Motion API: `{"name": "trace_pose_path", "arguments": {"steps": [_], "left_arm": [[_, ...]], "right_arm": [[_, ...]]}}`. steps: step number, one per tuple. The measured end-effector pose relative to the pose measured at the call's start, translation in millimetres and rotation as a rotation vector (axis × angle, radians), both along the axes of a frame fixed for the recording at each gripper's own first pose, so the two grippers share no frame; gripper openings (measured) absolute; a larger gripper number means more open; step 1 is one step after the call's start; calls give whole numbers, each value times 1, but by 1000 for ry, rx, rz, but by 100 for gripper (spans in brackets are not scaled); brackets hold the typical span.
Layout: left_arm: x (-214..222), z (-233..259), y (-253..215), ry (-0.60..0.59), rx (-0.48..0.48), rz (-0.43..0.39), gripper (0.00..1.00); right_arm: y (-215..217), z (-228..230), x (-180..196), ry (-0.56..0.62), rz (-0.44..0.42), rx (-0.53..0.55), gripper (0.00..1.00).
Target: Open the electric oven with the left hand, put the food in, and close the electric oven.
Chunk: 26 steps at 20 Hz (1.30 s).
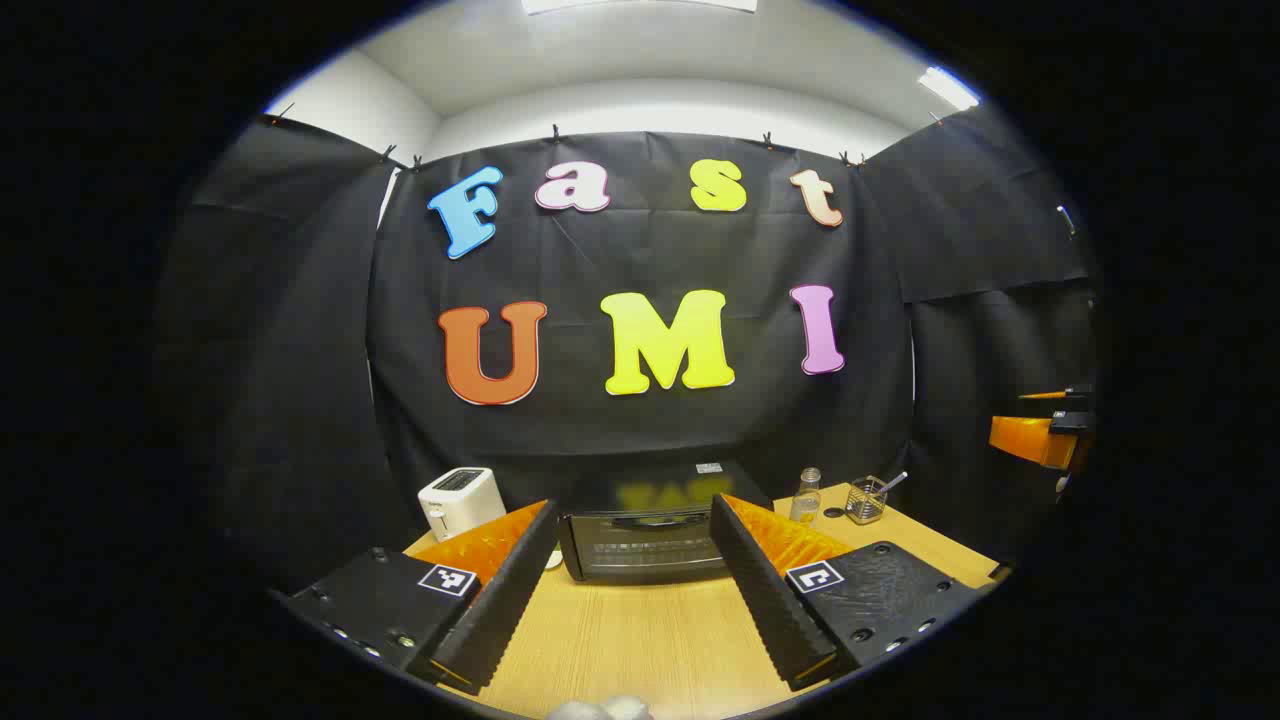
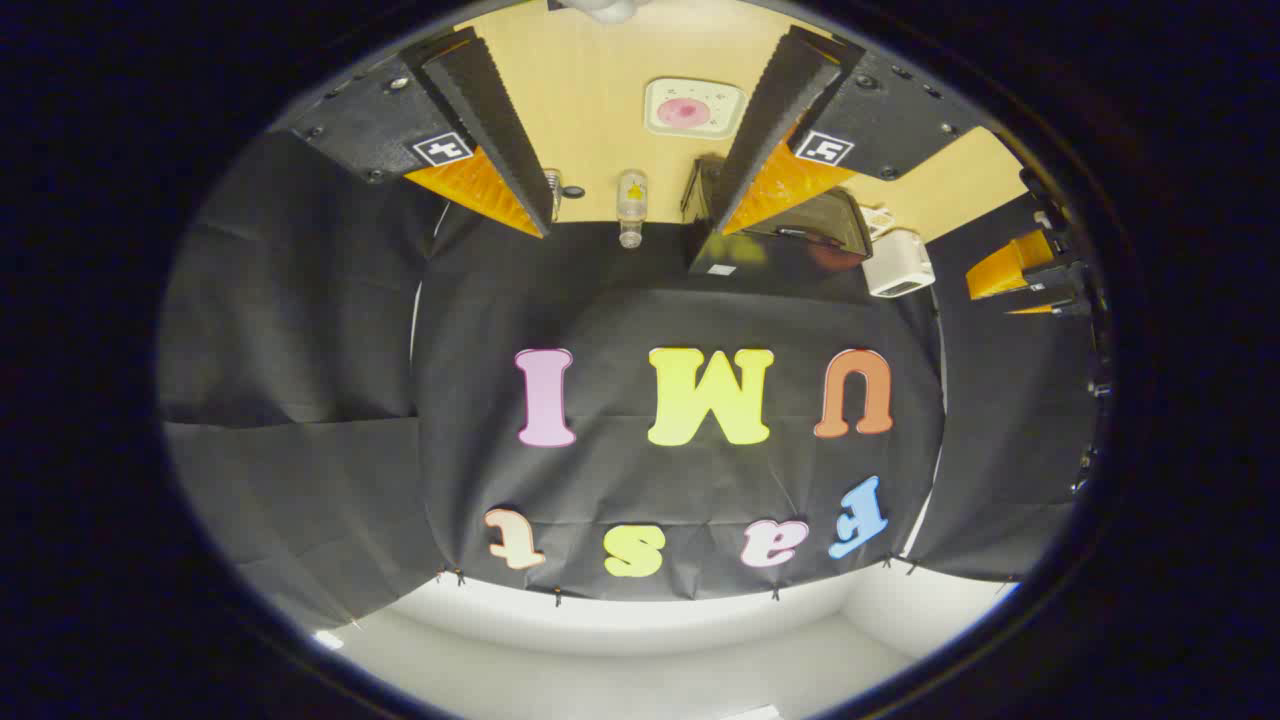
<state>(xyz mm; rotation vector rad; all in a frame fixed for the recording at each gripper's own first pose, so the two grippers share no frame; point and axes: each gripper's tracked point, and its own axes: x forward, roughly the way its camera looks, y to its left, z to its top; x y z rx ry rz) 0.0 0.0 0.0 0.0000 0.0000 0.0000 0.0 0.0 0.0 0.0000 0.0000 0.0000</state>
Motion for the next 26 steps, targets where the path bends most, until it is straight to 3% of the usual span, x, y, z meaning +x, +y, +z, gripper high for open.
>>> {"name": "trace_pose_path", "arguments": {"steps": [16,26], "left_arm": [[36,-4,-2,-19,-10,-19,96],[164,-55,-35,27,-9,-65,96]], "right_arm": [[2,-1,5,21,-12,8,98],[-42,3,-12,75,-126,-11,100]]}}
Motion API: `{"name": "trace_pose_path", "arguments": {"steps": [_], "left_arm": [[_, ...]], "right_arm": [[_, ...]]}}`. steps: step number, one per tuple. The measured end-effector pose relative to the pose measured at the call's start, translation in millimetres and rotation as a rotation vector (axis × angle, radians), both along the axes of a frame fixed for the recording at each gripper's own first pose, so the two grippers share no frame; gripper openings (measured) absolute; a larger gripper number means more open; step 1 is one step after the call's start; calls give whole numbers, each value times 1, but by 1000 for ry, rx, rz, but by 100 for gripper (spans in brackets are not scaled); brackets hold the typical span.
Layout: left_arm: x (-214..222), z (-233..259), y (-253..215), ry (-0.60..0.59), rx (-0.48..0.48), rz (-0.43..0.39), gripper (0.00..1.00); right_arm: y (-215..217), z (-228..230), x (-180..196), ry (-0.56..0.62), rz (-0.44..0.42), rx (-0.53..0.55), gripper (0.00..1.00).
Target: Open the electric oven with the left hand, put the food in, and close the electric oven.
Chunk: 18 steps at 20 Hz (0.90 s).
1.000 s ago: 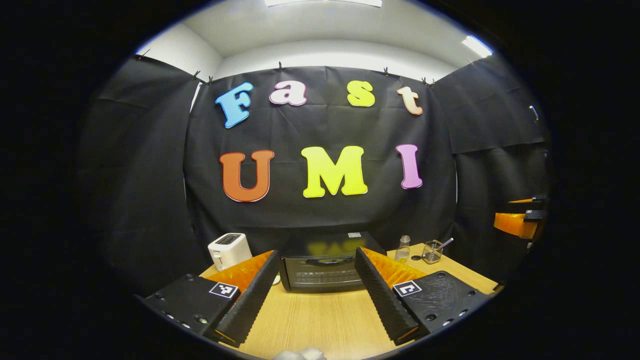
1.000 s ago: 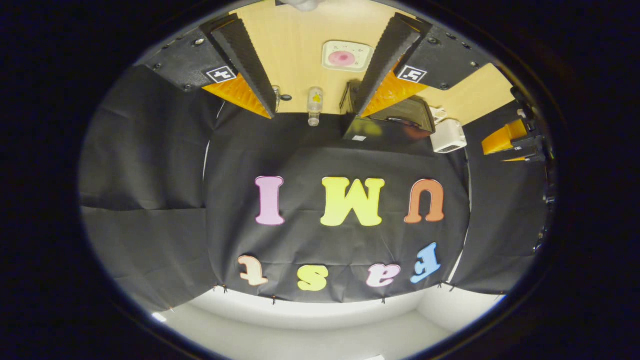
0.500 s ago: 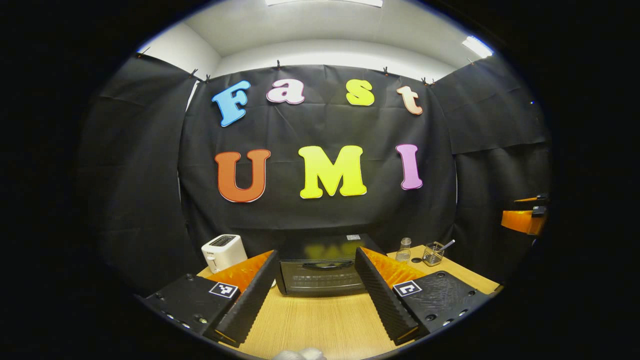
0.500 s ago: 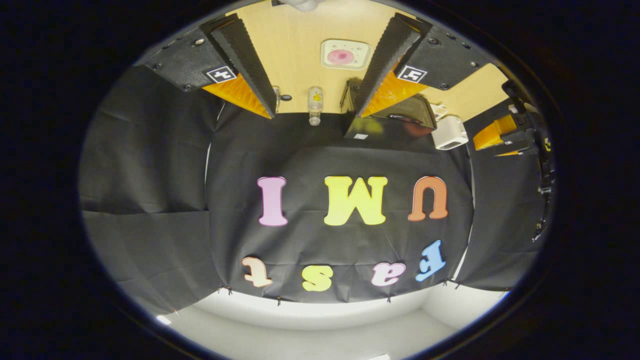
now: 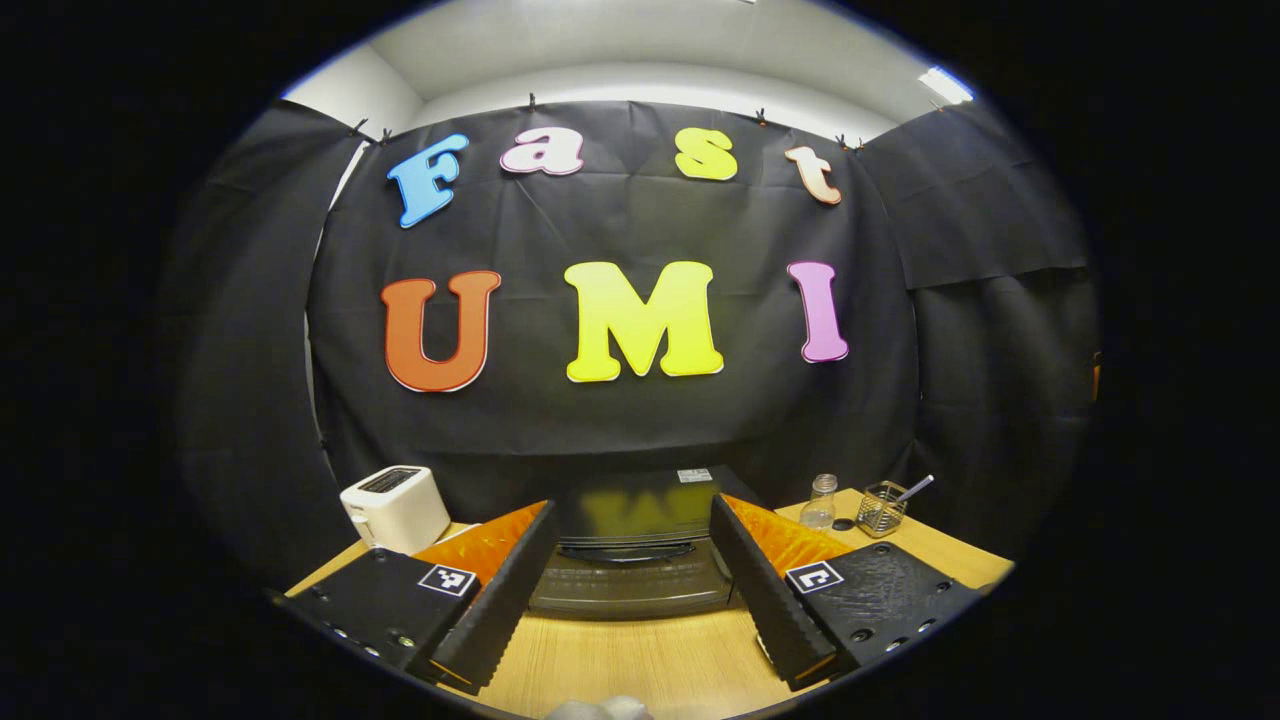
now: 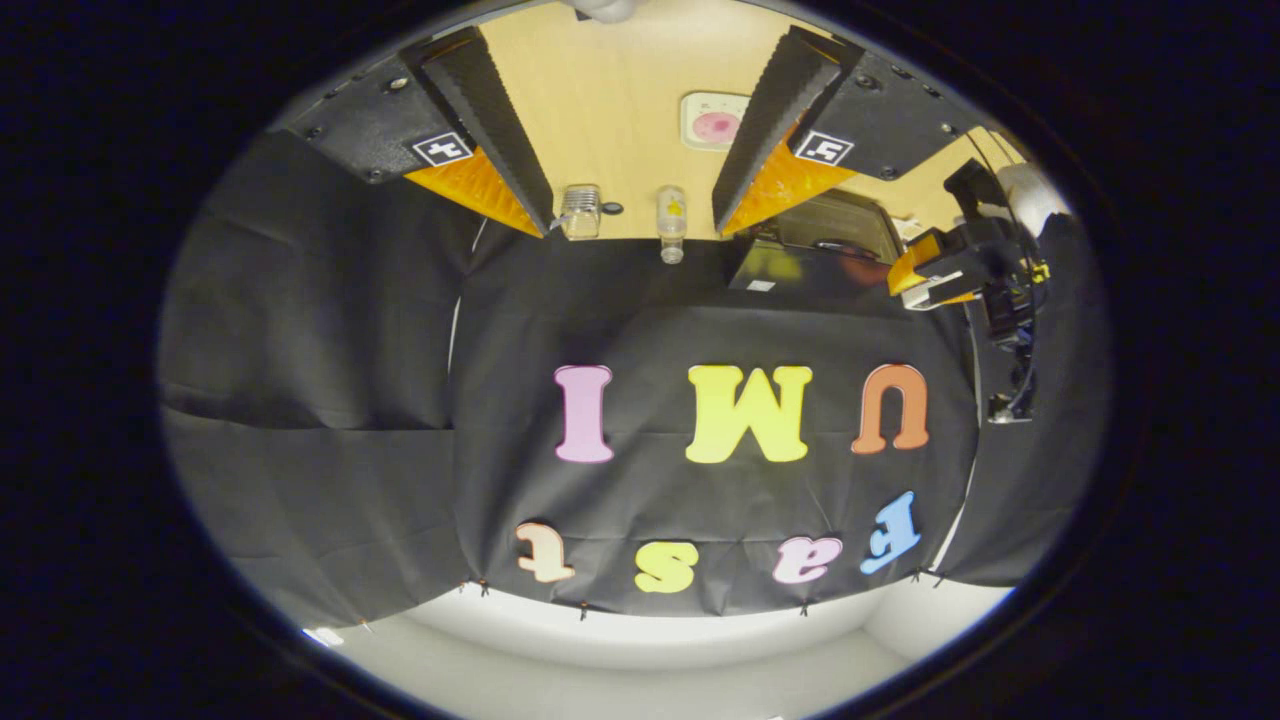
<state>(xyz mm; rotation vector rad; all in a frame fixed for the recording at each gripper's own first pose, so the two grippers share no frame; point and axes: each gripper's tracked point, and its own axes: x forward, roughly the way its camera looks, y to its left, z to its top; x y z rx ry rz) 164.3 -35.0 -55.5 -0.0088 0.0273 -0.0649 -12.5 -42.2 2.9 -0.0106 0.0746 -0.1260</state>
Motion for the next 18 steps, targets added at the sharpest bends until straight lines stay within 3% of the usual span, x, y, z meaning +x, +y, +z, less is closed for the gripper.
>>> {"name": "trace_pose_path", "arguments": {"steps": [3,9,11,12,18], "left_arm": [[42,-25,-4,40,13,9,100],[98,-73,-6,112,45,26,97],[103,-98,-11,197,29,9,97],[105,-89,-11,146,27,1,97],[80,-97,-8,191,7,-7,97]], "right_arm": [[-17,6,-8,5,-55,4,98],[-40,2,-25,21,-145,-7,98],[-42,0,-28,29,-157,-7,100],[-41,-1,-28,34,-157,-3,100],[-33,-7,-19,47,-131,39,99]]}}
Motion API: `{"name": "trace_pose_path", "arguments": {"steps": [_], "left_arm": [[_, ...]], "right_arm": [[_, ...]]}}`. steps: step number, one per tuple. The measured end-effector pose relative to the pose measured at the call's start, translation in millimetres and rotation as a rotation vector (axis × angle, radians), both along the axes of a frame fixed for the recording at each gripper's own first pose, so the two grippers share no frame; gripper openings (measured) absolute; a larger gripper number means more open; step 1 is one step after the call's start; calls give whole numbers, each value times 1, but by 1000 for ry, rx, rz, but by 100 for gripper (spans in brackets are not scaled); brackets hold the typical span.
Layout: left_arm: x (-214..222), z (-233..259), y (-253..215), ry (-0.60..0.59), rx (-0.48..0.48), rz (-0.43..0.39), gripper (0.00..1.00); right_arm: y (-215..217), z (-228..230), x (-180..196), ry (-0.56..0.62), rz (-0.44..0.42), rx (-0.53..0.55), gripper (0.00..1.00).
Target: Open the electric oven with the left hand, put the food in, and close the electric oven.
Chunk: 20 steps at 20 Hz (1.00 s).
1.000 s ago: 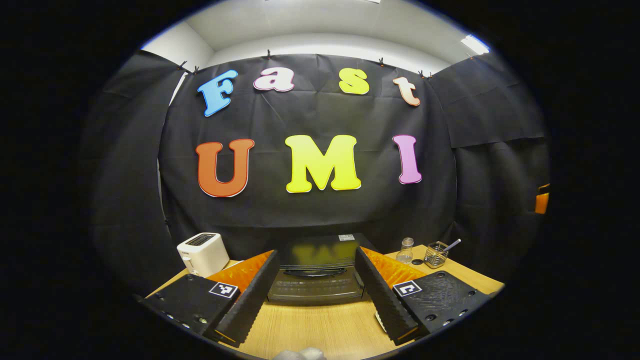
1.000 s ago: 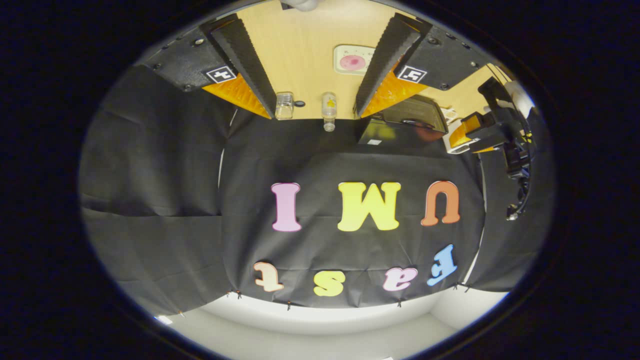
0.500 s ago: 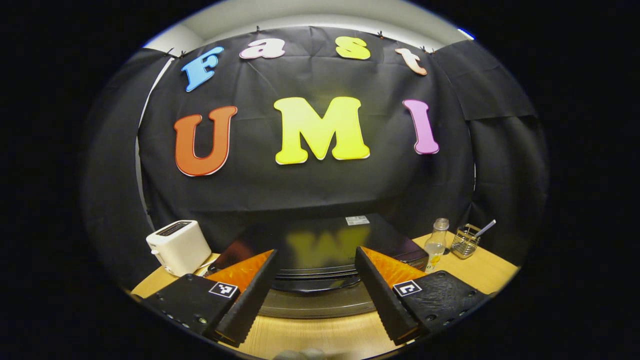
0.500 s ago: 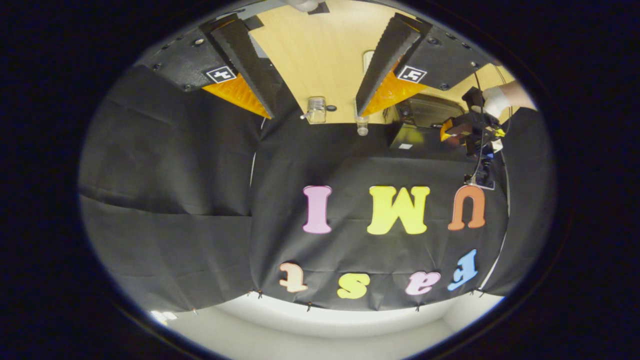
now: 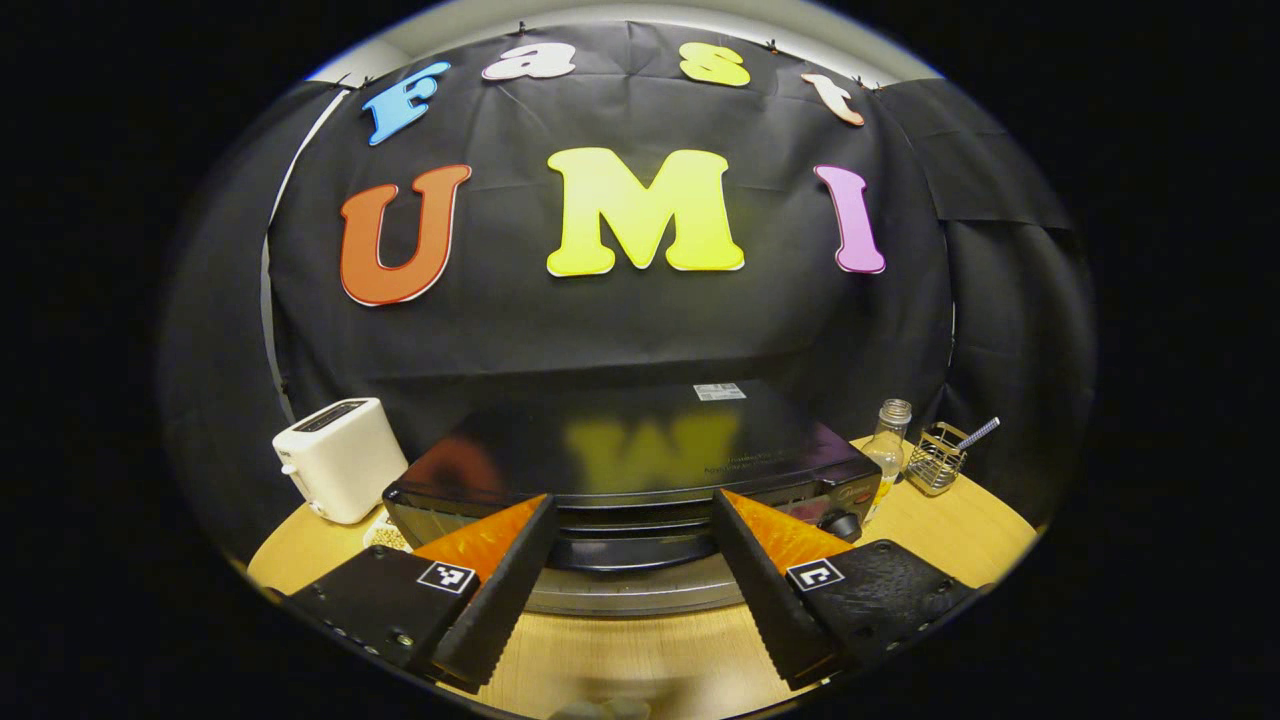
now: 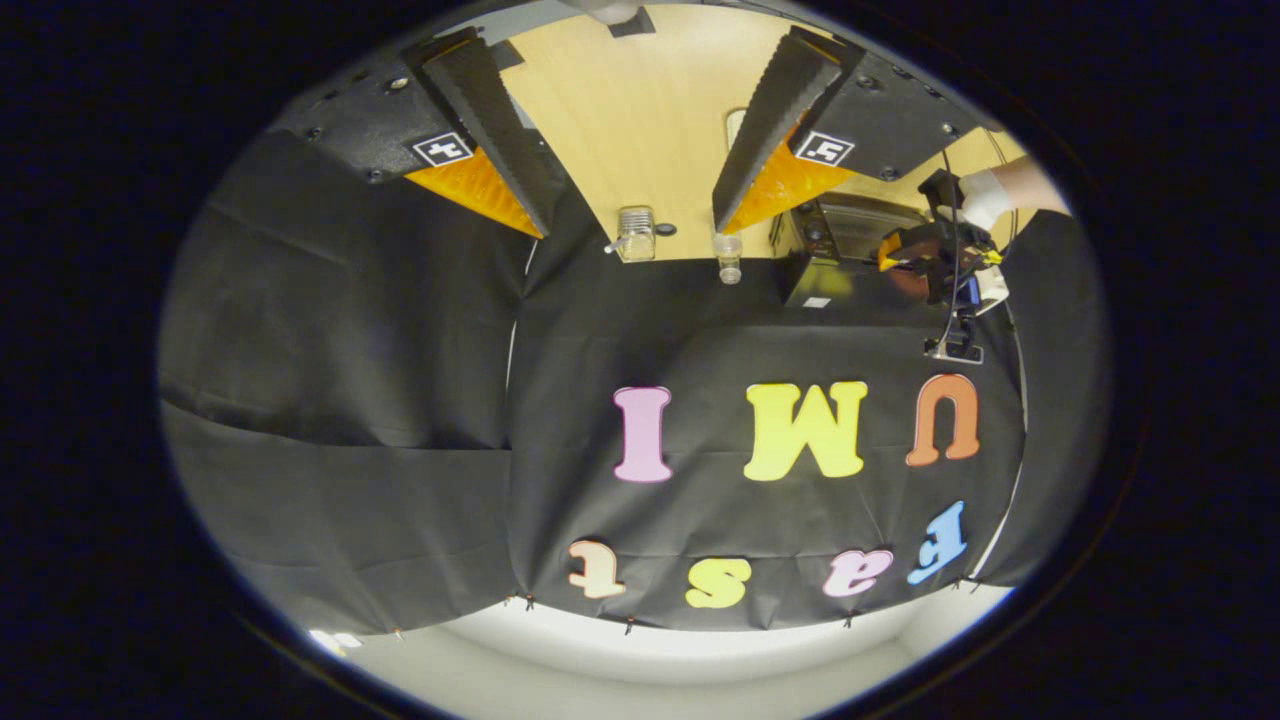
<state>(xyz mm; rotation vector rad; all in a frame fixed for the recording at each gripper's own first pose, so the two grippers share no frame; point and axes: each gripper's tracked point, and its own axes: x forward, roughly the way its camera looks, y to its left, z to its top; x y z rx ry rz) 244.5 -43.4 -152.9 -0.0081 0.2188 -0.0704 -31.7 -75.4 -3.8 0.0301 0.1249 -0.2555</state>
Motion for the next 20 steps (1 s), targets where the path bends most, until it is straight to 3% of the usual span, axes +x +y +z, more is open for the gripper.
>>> {"name": "trace_pose_path", "arguments": {"steps": [11,20], "left_arm": [[-81,-42,2,80,0,-9,97],[-116,-86,7,183,-3,3,97]], "right_arm": [[18,-16,-13,33,60,19,100],[23,-26,-27,56,70,13,98]]}}
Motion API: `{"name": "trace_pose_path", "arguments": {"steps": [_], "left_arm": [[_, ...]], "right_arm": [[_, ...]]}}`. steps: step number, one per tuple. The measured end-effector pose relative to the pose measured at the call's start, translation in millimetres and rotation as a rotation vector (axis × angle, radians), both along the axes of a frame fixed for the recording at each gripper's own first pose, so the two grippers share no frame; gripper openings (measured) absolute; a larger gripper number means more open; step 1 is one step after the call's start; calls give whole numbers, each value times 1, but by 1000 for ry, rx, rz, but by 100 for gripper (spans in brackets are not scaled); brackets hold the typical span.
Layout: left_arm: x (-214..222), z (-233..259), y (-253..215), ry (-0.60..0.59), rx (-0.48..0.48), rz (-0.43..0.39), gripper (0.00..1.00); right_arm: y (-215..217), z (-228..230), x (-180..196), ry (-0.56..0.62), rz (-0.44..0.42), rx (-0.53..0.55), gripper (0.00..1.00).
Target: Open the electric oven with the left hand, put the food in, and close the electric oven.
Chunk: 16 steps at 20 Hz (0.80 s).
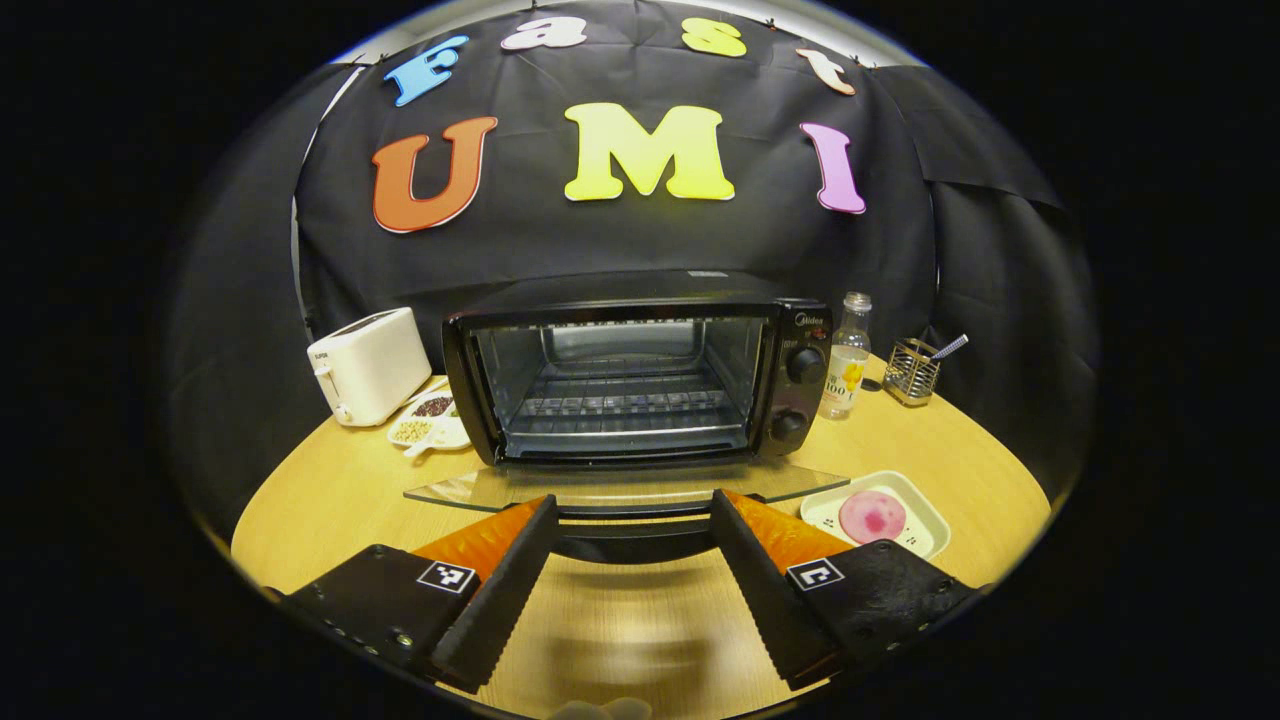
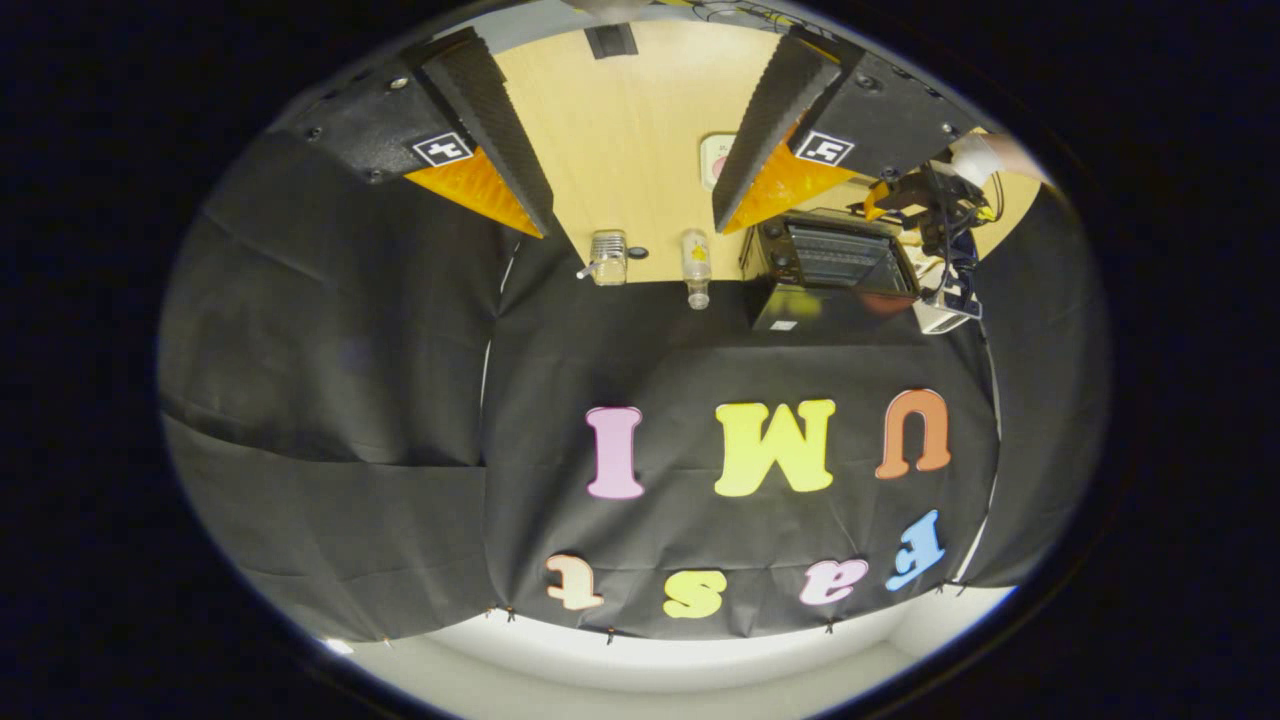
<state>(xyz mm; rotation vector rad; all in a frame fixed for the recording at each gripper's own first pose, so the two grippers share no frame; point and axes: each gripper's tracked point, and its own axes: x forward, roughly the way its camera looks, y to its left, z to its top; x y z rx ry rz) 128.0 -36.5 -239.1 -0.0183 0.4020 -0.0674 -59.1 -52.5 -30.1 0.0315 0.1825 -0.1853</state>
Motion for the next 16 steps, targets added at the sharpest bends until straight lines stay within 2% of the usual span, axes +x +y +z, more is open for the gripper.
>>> {"name": "trace_pose_path", "arguments": {"steps": [6,16], "left_arm": [[-11,-23,-2,50,0,1,97],[-25,-77,-7,234,-19,3,98]], "right_arm": [[-1,-15,-7,30,-13,19,100],[-3,-33,-12,70,-35,38,100]]}}
